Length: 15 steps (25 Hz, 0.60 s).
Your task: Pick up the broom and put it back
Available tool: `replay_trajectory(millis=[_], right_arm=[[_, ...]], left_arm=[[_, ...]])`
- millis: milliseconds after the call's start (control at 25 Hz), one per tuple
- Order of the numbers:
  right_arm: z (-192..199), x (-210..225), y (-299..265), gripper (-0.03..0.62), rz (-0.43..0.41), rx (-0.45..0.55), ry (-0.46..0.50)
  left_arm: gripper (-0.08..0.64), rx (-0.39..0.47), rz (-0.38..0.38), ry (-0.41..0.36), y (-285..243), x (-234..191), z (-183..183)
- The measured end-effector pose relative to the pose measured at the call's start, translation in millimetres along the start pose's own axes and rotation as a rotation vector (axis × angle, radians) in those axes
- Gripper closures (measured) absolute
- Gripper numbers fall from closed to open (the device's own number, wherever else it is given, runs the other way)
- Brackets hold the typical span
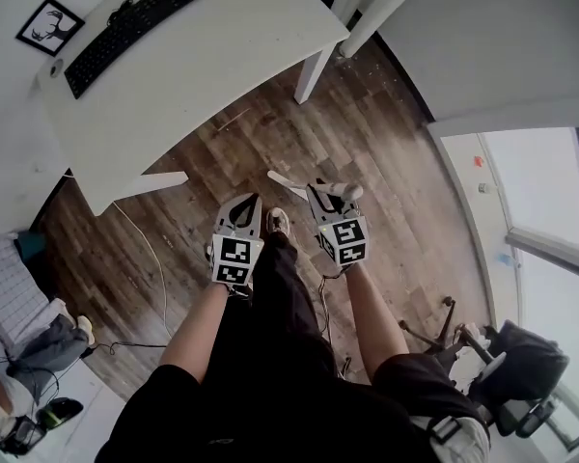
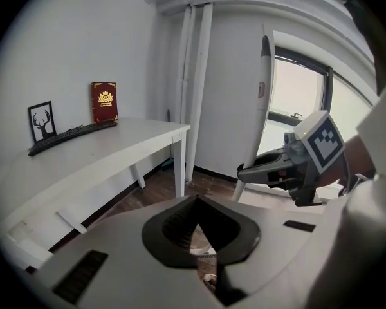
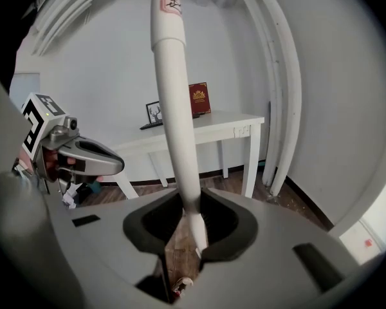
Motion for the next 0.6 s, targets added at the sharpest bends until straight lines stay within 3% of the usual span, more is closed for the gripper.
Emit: replay_trajectory(millis=[360, 480, 600], right_arm=[[-28.1, 53.5, -35.2, 0.491, -0.057, -0.043, 0.031], [-29.9, 57.2, -45.6, 0.491, -0.109, -0.141, 0.07], [-34.3, 52.4, -47.8, 0.491, -0.172, -0.26, 0.173]], left_arm=[[0.558, -0.057, -0.028, 0.105, -70.4, -11.3, 5.9], [0.559, -0.068, -0.013, 0.087, -87.5, -13.9, 0.3], [0.558, -0.074, 0.002, 0.094, -96.6, -13.4, -0.9]])
Point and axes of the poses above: the fingertips, and each gripper's own axes: y backward along the fingers, x to its right, z out of its underside, the point moved 1 cm from there along y, backward along the fingers, and after that the axes turned 13 degrees about -y, right-handed, at the moved point
